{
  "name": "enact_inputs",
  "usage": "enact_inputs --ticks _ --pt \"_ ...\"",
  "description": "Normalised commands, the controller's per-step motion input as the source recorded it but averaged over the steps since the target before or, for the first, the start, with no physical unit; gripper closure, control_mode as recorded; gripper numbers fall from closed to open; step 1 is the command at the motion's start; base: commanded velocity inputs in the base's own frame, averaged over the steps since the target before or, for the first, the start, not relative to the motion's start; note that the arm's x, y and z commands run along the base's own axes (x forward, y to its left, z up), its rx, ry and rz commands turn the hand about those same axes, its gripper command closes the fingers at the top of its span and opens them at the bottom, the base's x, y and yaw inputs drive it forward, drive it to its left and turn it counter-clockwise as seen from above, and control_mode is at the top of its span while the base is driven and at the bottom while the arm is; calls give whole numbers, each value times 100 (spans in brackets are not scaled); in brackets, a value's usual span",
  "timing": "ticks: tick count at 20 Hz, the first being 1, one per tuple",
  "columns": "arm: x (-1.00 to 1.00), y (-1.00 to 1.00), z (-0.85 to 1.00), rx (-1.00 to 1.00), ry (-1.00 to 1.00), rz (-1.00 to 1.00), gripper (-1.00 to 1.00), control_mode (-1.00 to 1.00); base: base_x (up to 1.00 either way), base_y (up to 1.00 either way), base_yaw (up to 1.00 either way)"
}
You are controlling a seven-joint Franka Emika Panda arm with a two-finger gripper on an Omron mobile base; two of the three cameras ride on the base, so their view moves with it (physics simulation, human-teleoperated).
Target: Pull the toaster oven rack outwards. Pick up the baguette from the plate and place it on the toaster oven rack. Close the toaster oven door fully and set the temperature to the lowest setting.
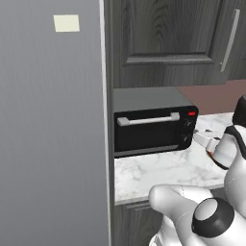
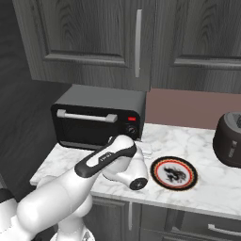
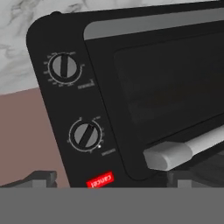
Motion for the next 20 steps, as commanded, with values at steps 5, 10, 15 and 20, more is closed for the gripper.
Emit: enact_inputs --ticks 5,10,15,20 --pt "0 0 -17 2 0 -1 -100 -100 0 0 0" --pt "0 0 -14 0 0 -1 -100 -100 0 0 0" --pt "-8 0 -1 0 -1 -1 -100 -100 0 0 0" --pt "-8 0 0 0 -3 -4 -100 -100 0 0 0"
